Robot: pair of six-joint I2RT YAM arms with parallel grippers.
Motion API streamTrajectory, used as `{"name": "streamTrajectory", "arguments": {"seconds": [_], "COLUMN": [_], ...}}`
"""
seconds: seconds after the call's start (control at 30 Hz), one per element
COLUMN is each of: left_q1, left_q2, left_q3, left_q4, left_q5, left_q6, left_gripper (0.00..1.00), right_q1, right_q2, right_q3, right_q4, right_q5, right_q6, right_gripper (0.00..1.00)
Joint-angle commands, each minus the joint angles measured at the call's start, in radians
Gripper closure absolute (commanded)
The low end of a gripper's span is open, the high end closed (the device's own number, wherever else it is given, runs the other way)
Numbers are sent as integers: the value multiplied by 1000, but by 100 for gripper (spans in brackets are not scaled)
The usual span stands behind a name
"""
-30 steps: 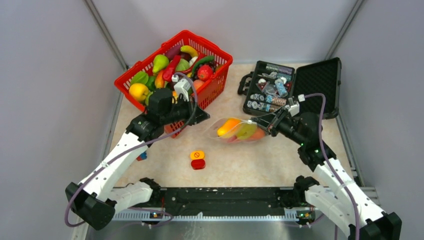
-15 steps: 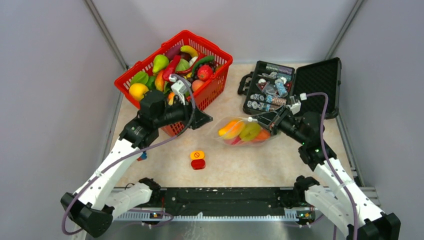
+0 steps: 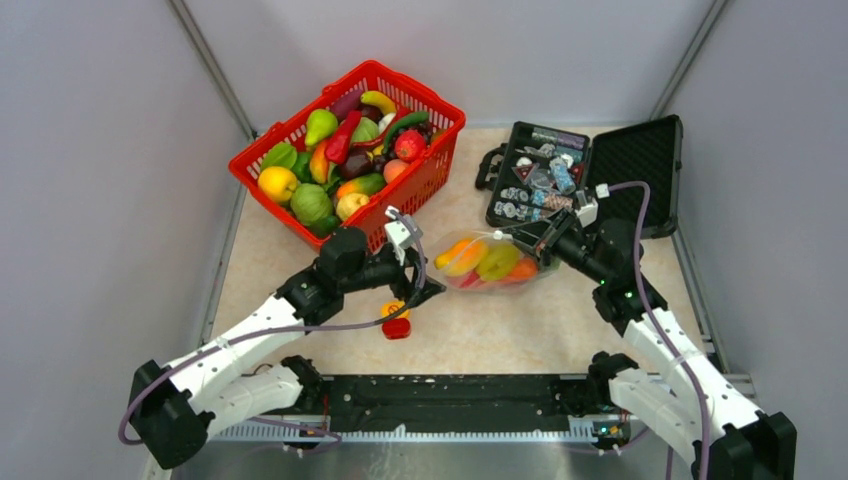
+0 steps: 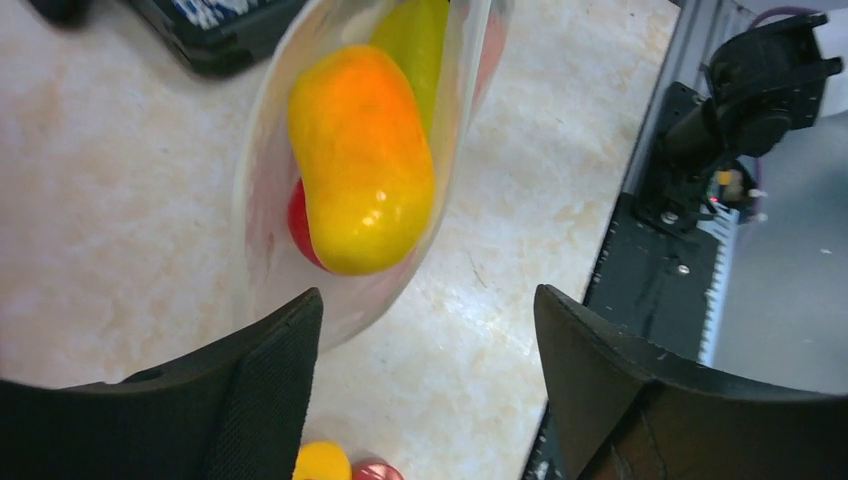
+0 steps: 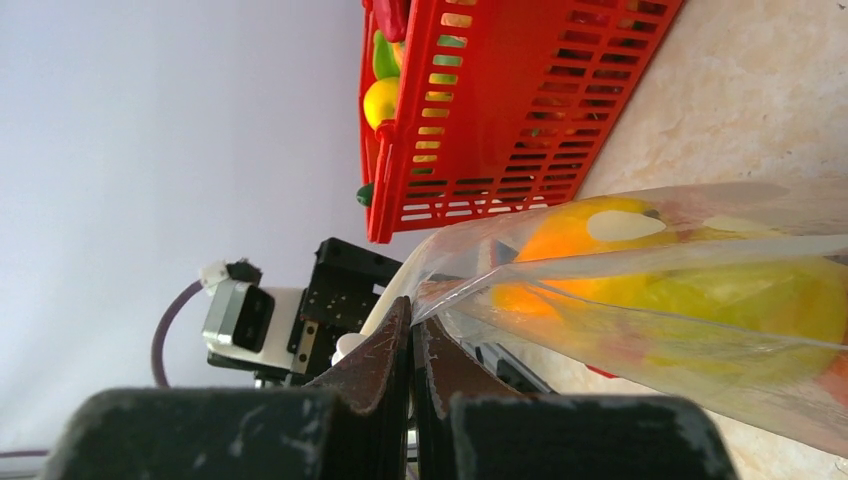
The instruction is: Place the food in the zip-top bag and seal the zipper
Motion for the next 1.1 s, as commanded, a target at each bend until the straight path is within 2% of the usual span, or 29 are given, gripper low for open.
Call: {"name": "streamTrajectory", "arguments": {"seconds": [0.0,0.13,0.37,0.63,0.73,0.9,1.0,1.07], "left_q1": [-47,-55,-55,-55,-56,-56,-57,-56], "left_q2": [-13,19,56,137,188,196,168,144], "left_q3": [-19,-30,13,38,67,99,104,117], "left_q4": [162,207,105,50,45,45,60,56], "left_q5": [-132,-150,-99,-76,-72,-102,-109,-119], "left_q6": [129,186,216,213,216,232,242,252], "left_gripper": [21,21,33,34,39,71,97,100], "right_q1": [-12,-14,-18,-25,-27,-34,-40,-42], "right_q2": [3,-2,-10,-13,-15,-25,-30,-34], "right_q3": [46,48,50,50,49,38,33,37], "right_q4": [81,78,64,85,87,85,78,74], "right_q5": [-11,-11,-5,-16,-16,-15,-20,-31], "right_q6": [0,1,-4,7,6,9,0,-19], "right_gripper": [100,100,100,100,100,100,100,100]}}
